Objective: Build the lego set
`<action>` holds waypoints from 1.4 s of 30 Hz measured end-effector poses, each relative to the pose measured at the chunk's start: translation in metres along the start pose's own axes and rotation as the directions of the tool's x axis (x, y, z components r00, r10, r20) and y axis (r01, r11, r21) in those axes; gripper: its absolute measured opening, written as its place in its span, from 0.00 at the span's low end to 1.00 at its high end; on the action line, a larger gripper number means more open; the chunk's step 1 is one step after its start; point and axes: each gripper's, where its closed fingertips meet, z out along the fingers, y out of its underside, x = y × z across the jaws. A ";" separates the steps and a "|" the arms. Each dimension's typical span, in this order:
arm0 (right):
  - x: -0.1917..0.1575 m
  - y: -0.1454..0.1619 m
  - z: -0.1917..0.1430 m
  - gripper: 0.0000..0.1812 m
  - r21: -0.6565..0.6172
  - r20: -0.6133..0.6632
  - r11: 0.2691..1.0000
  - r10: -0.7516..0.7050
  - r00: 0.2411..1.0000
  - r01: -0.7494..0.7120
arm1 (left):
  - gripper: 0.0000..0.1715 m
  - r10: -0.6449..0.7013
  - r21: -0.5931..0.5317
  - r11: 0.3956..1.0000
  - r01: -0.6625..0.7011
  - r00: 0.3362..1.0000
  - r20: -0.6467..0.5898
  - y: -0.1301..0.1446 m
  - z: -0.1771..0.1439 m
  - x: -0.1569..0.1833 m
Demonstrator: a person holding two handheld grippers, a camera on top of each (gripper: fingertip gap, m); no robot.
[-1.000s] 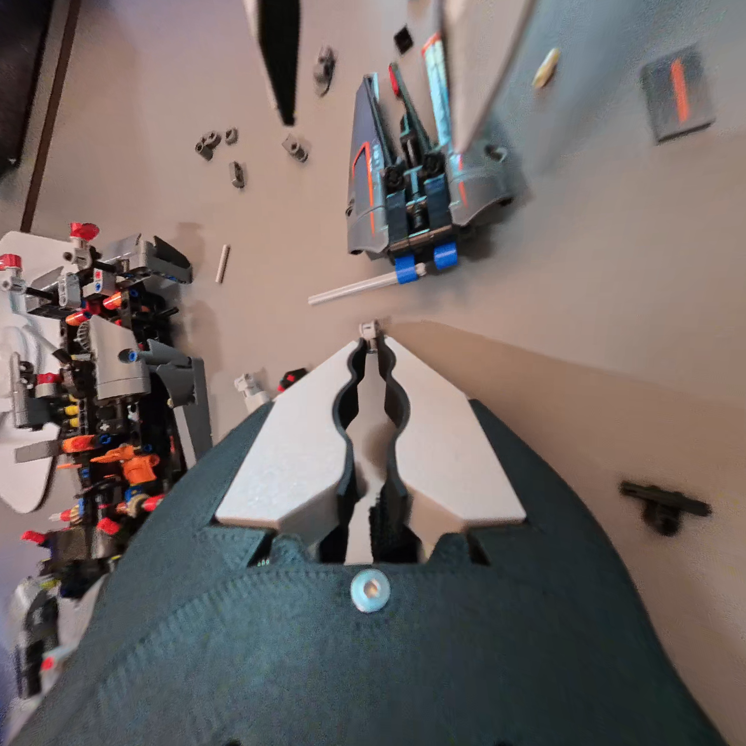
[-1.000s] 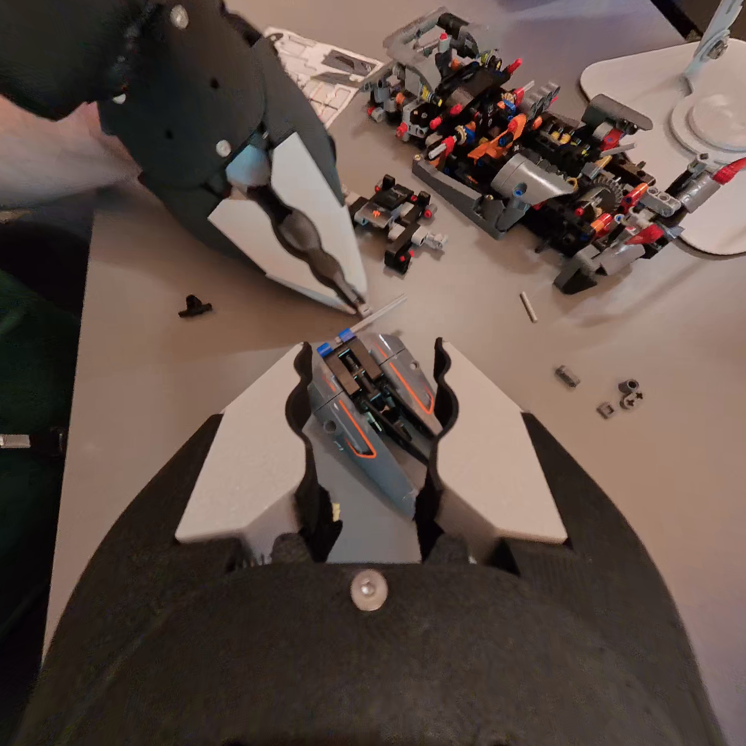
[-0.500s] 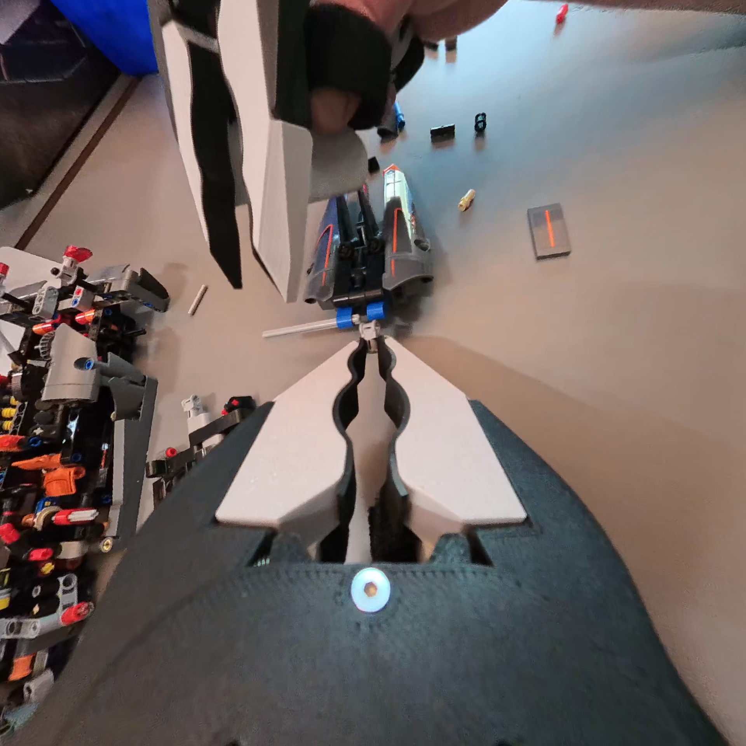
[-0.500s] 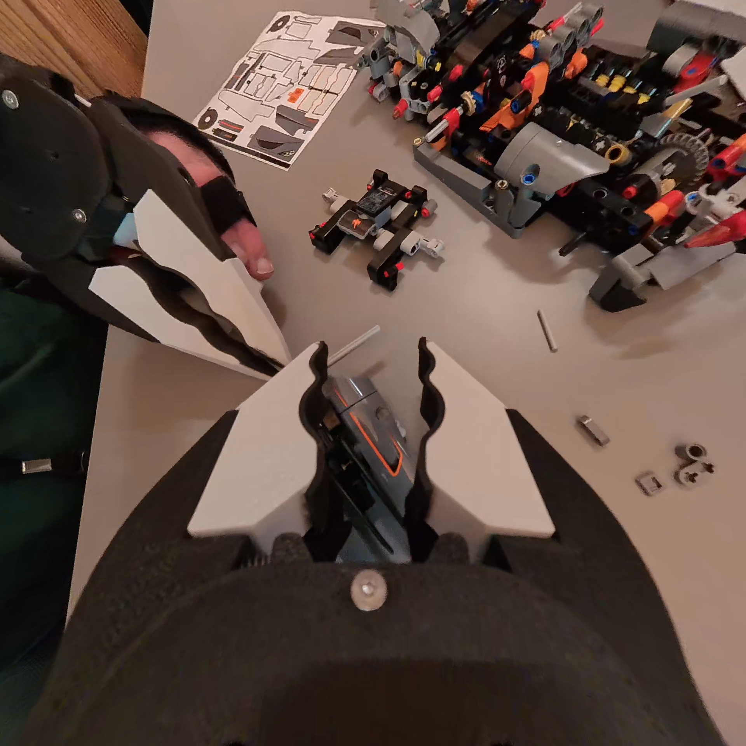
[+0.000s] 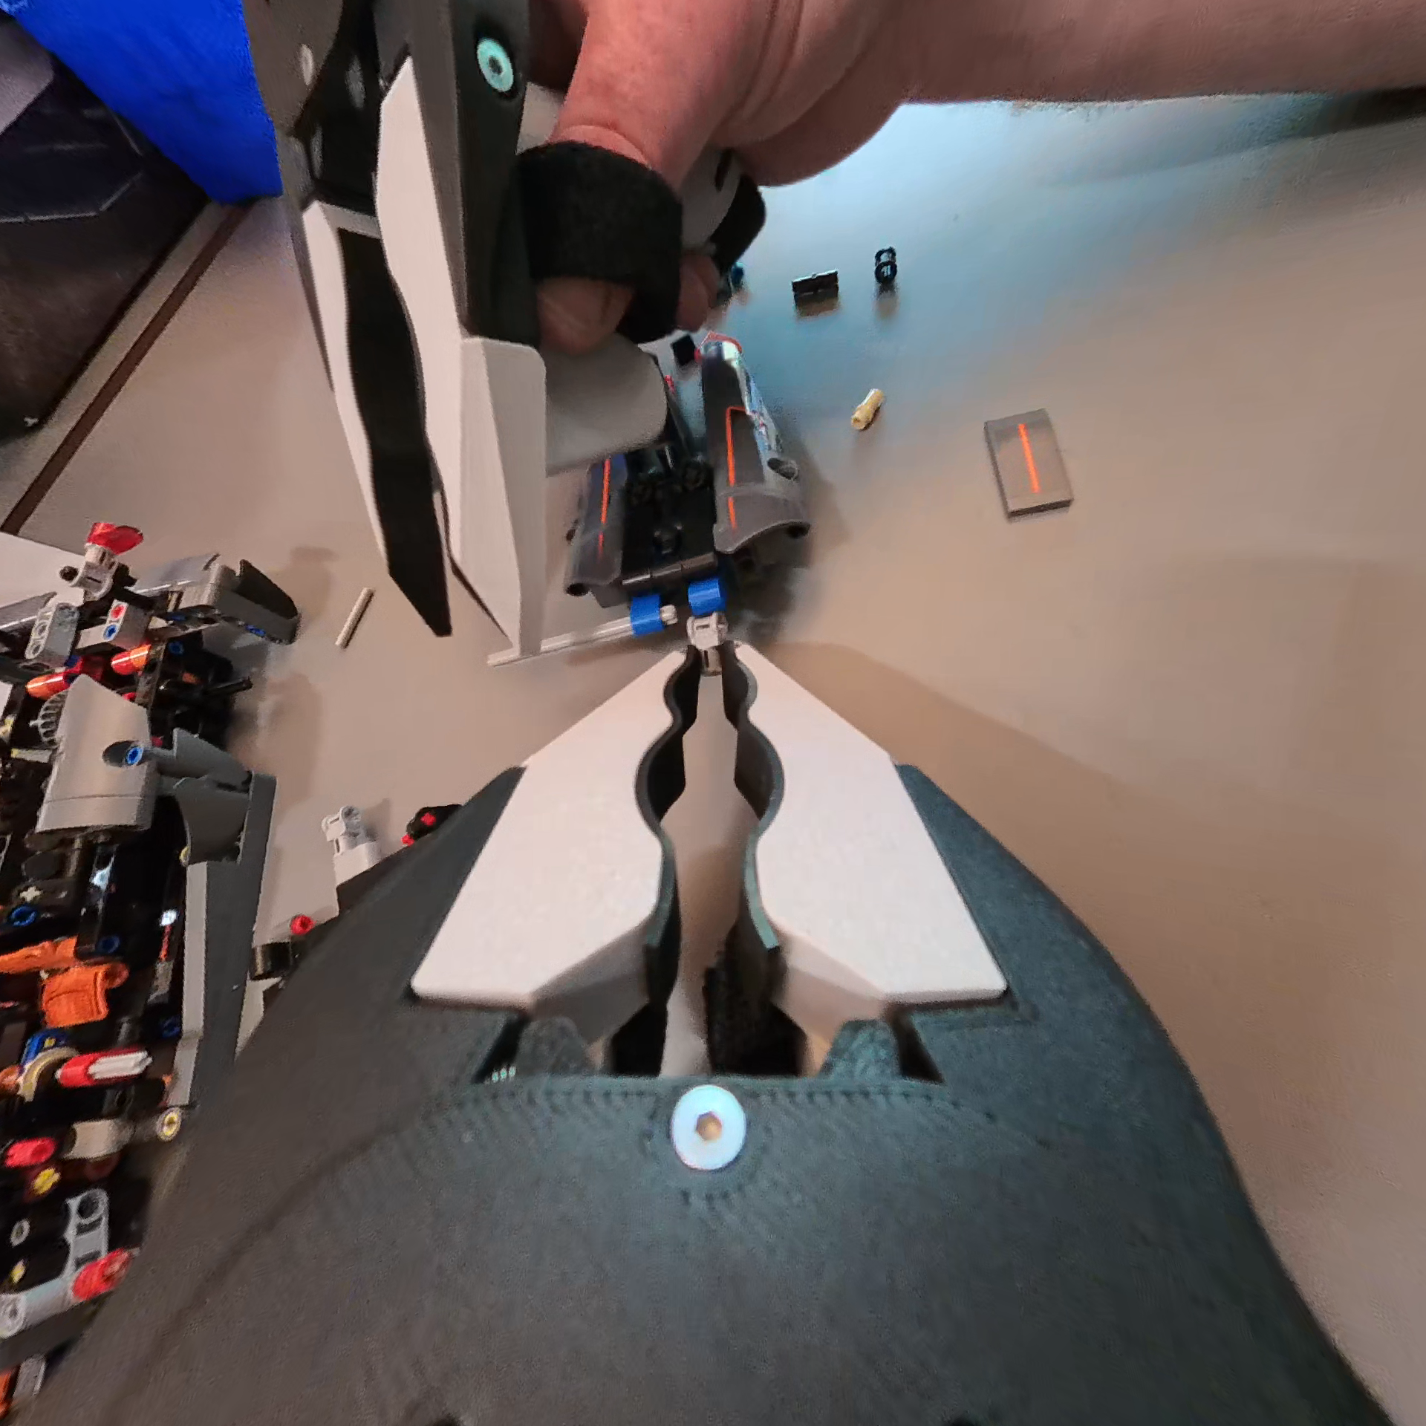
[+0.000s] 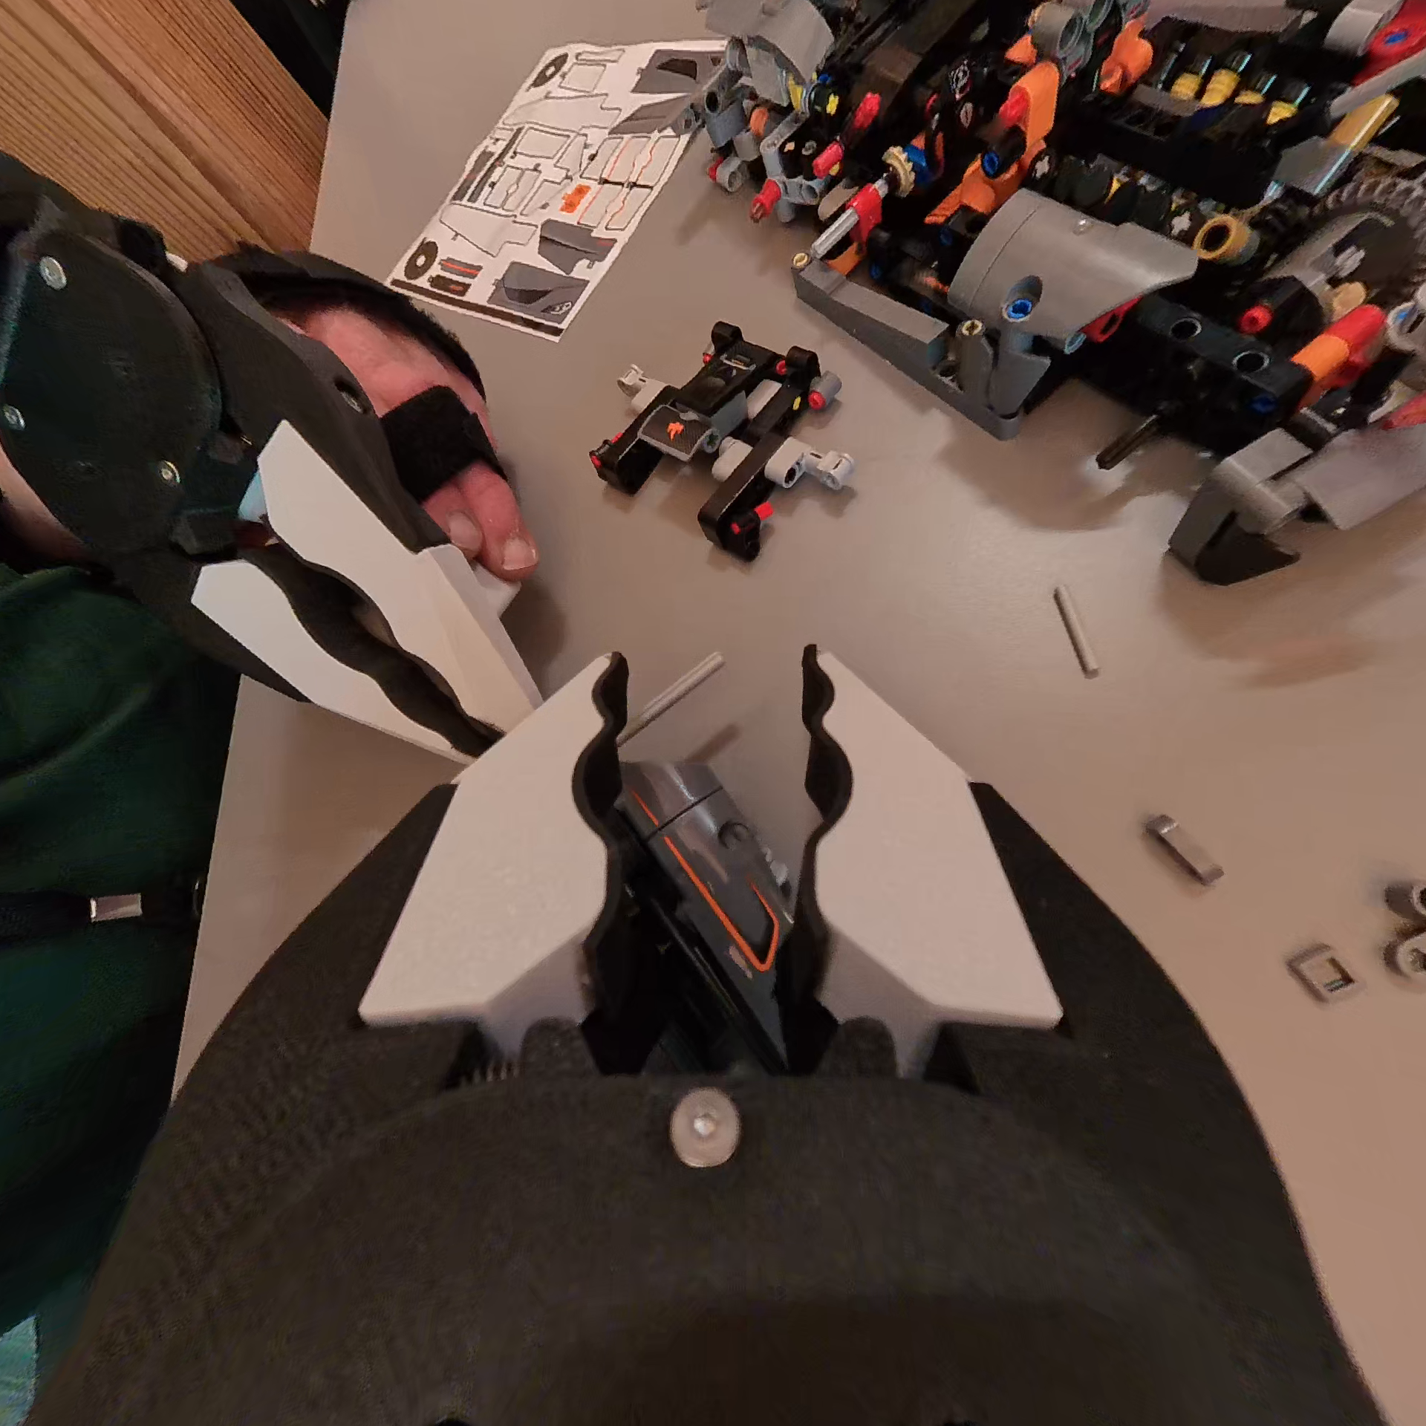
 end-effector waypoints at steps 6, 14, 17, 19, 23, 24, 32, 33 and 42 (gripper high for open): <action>0.000 0.006 0.007 0.25 -0.008 0.017 1.000 0.010 1.000 -0.010 | 0.02 0.006 0.007 1.000 -0.006 1.000 -0.002 -0.002 0.002 -0.003; -0.001 0.006 0.007 0.25 0.019 0.044 0.999 0.032 0.999 -0.033 | 0.02 0.009 0.012 1.000 -0.009 1.000 0.005 -0.003 0.003 -0.006; -0.002 0.005 0.006 0.24 0.028 0.054 0.999 0.040 0.998 -0.042 | 0.02 0.010 0.016 1.000 -0.010 1.000 0.012 -0.003 0.003 -0.006; -0.002 0.005 0.006 0.24 0.030 0.057 0.999 0.043 0.997 -0.044 | 0.02 0.011 0.013 1.000 -0.011 1.000 0.018 -0.003 0.004 -0.007; -0.002 0.005 0.006 0.24 0.033 0.056 0.998 0.044 0.997 -0.046 | 0.02 0.018 0.009 1.000 -0.018 1.000 0.024 -0.004 0.004 -0.005; -0.002 0.005 0.006 0.24 0.034 0.055 0.998 0.043 0.998 -0.045 | 0.02 0.016 0.007 1.000 -0.016 1.000 0.027 -0.004 0.005 -0.004; -0.002 0.003 0.004 0.24 0.048 0.061 0.997 0.051 0.997 -0.054 | 0.02 -0.050 0.019 0.999 0.049 0.997 0.063 -0.007 0.002 -0.007; -0.002 0.003 0.004 0.24 0.049 0.064 0.997 0.053 0.997 -0.056 | 0.02 -0.061 0.023 0.998 0.060 0.997 0.055 -0.008 0.002 -0.006; 0.000 0.004 0.001 0.23 0.067 0.072 0.996 0.058 0.996 -0.063 | 0.02 -0.109 0.051 0.993 0.106 0.992 0.070 -0.014 0.003 -0.012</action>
